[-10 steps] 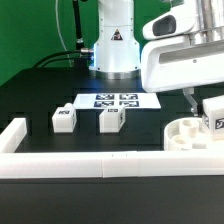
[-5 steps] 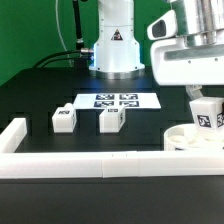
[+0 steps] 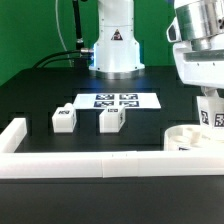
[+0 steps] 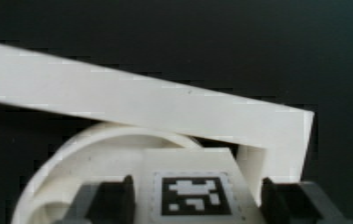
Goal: Assemble stool
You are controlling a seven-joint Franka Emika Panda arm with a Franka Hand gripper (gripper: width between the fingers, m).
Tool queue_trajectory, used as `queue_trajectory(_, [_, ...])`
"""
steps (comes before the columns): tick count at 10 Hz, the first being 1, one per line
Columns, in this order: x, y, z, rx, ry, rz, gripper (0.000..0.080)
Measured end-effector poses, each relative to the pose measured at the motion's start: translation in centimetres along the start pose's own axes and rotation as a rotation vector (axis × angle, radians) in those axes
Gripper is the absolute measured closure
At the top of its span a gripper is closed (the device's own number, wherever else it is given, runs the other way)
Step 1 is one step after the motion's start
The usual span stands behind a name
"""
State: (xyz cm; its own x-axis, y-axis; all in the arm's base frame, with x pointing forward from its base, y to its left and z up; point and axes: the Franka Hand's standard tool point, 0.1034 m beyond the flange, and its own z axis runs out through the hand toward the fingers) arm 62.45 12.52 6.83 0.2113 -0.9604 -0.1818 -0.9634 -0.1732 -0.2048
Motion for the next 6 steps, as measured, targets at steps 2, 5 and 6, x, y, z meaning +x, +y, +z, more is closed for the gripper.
queue_trajectory(2, [0.33,-0.2,-0.16,0.022,-0.034,0.249,0.0459])
queue_trajectory(5, [0.9,-0.01,-0.01,0.097,-0.071,0.657,0.0459])
queue_trajectory(6, [0.72,0.02,0.04,0.1,-0.08,0.689,0.0459])
